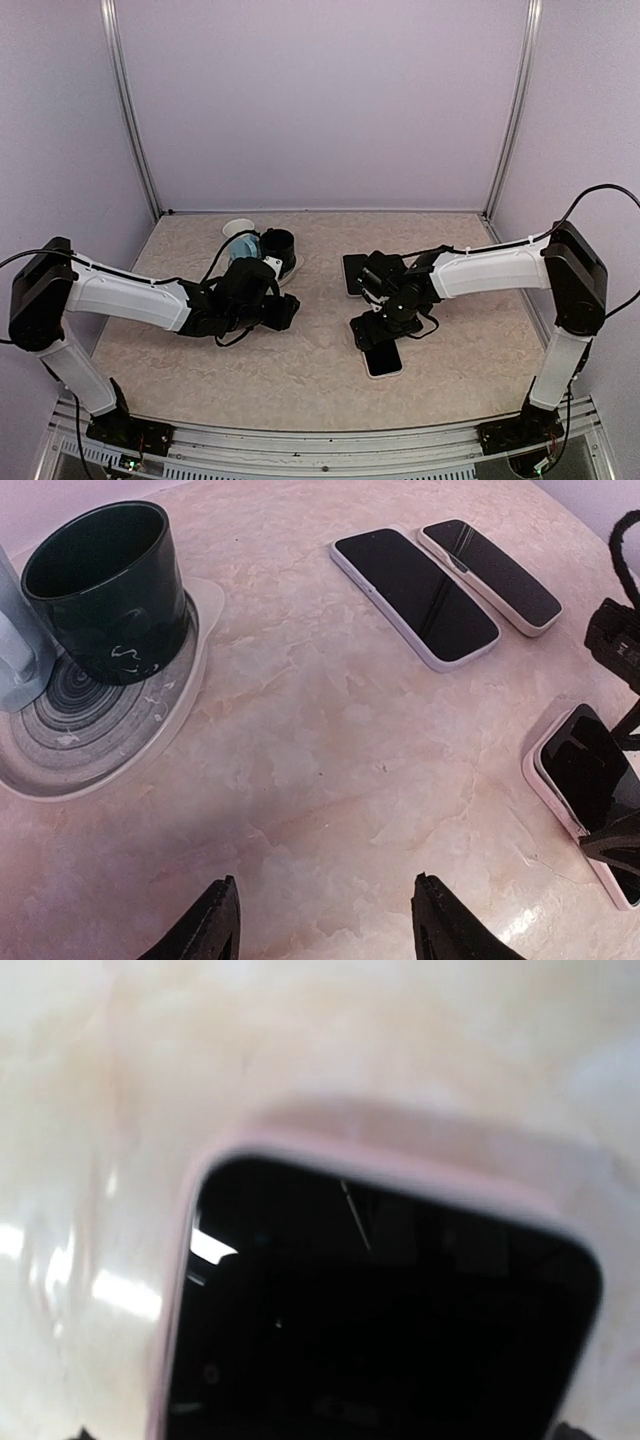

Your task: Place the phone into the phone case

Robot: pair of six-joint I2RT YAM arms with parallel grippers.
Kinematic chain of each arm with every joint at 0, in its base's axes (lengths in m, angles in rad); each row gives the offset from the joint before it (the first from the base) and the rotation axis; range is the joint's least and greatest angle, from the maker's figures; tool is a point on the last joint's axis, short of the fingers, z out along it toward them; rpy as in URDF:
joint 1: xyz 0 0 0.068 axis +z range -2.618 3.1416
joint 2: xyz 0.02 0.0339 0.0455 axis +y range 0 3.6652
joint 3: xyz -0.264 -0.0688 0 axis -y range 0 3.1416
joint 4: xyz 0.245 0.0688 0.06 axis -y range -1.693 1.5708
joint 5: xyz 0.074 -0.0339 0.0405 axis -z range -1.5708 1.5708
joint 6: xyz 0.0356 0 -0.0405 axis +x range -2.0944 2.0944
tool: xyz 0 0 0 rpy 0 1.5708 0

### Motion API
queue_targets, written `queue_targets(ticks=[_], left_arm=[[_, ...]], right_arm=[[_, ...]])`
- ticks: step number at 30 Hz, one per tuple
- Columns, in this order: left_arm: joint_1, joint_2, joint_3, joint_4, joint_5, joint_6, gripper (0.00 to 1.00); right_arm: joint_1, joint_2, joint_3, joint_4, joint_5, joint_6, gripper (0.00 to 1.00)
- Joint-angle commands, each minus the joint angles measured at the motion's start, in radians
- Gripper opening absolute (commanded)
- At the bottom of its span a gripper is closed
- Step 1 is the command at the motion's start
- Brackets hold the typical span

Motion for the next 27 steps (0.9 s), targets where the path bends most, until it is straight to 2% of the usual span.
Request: queue_targets(ticks=[1, 8, 14, 20, 23, 27], left_arm=[[0.005, 0.023, 0.012, -0.005, 0.006, -0.015, 0.59], [0.007, 0.029, 0.015, -0.008, 0.005, -0.005, 0.58], [0.007, 0.037, 0.023, 0.003, 0.018, 0.002, 0.59], [0.007, 0.042, 0.030, 0.007, 0.032, 0.004, 0.59], [0.006, 0.042, 0.034, 0.002, 0.029, 0.006, 0.59], [0.007, 0.039, 0.034, 0.000, 0.022, 0.009, 0.59]], right_arm=[[-0.008, 0.095, 0.057, 0.015, 0.005, -0.028, 0.99], [-0.002, 0.147, 0.068, 0.008, -0.015, -0.034, 0.99], [0.015, 0.100, 0.028, 0.033, -0.002, -0.026, 0.70], [0.016, 0.025, -0.002, 0.102, 0.049, -0.046, 0.60], [0.016, -0.011, -0.032, 0.129, 0.049, -0.049, 0.63], [0.016, 0.005, -0.035, 0.104, -0.001, -0.043, 0.77]])
